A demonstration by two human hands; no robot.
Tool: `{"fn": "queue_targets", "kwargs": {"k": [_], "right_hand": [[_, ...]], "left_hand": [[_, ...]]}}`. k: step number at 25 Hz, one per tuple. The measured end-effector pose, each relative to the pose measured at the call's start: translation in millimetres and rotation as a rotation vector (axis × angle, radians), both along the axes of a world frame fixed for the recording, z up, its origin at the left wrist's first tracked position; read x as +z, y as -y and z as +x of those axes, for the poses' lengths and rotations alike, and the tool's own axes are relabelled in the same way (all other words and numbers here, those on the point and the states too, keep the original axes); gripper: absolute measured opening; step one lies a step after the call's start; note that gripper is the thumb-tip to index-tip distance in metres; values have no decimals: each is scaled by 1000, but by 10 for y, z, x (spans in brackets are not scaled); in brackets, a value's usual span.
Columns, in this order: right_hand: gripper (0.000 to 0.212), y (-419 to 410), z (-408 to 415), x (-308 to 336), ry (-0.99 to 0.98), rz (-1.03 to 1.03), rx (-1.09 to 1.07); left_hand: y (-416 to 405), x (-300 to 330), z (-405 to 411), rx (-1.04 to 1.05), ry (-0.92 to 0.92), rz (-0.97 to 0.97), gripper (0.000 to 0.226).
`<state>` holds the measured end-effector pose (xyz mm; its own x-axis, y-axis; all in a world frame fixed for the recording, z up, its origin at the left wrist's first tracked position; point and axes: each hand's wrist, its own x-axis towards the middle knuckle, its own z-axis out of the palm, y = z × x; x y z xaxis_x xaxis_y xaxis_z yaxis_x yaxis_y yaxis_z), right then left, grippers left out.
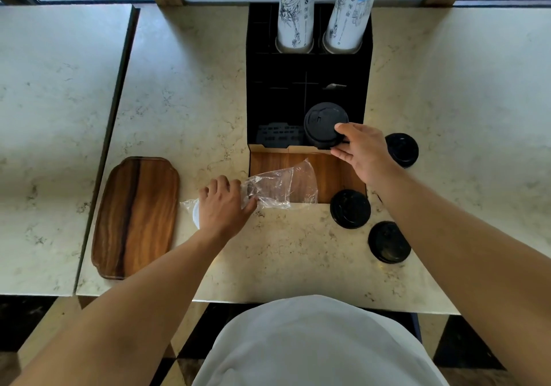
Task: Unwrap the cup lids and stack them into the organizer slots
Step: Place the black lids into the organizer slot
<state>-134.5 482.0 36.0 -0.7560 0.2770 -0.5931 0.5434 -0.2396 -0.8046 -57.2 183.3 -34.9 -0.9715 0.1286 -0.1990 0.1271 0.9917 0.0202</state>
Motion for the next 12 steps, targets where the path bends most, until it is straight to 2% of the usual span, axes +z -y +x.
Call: {"fn": "queue_targets", "kwargs": {"k": [6, 10, 12], "right_hand": [[32, 33, -210, 1, 47, 36, -86], [14, 47, -265, 10, 68, 80, -102], [15, 73, -284, 20, 75, 100, -110]], "left_hand": [[-29, 13, -39, 1, -22, -23, 60], [-38, 15, -38, 6, -27, -31, 59], [-35, 13, -40, 8, -30, -30, 59]]}}
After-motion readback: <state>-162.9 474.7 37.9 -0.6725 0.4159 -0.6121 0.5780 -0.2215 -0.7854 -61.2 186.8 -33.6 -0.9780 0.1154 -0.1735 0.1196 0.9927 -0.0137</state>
